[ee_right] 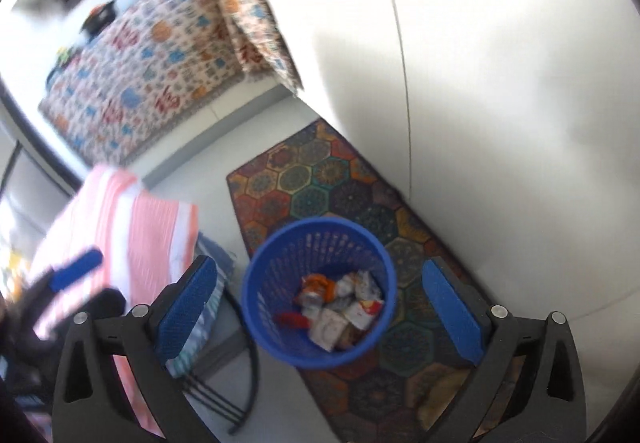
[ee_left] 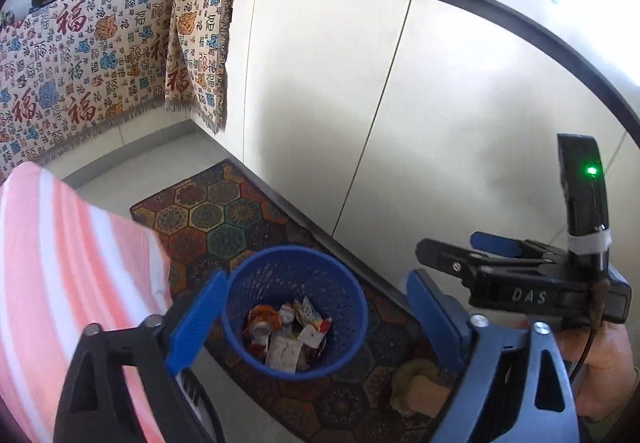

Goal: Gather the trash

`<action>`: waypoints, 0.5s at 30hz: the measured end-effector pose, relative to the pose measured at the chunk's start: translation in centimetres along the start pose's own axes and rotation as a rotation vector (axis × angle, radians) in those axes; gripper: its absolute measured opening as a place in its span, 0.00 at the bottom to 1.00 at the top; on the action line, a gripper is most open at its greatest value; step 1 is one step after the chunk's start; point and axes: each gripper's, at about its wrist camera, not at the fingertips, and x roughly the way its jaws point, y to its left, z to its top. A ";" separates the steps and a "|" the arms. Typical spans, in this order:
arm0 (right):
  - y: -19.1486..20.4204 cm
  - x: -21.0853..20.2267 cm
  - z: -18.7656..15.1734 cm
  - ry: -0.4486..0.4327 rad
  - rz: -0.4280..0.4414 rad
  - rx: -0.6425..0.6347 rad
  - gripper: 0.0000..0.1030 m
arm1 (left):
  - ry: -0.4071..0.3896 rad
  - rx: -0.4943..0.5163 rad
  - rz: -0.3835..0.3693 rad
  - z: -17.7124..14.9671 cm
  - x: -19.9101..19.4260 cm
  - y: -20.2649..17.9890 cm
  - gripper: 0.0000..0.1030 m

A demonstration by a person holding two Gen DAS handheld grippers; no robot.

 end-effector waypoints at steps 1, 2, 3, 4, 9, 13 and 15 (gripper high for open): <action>0.3 -1.1 -0.8 0.008 -0.036 -0.011 1.00 | 0.002 -0.003 0.018 -0.2 -0.9 -0.3 1.00; 0.6 -2.0 -1.6 0.016 -0.081 -0.017 1.00 | -0.003 -0.004 0.042 -0.8 -1.8 -0.4 1.00; 0.9 -2.9 -2.3 0.022 -0.123 -0.028 1.00 | -0.008 -0.001 0.072 -1.5 -2.6 -0.5 1.00; 1.2 -3.6 -3.0 0.026 -0.152 -0.042 1.00 | -0.007 0.004 0.099 -1.9 -3.0 -0.7 1.00; 2.3 -6.9 -5.6 0.015 -0.122 -0.054 1.00 | 0.024 0.015 0.182 -4.3 -5.8 -1.4 1.00; 3.8 -7.9 -6.7 0.001 -0.084 -0.089 1.00 | 0.026 0.007 0.277 -5.3 -7.3 -1.2 1.00; 4.6 -8.3 -7.1 -0.002 -0.076 -0.106 1.00 | 0.020 0.016 0.289 -5.6 -8.1 -1.2 1.00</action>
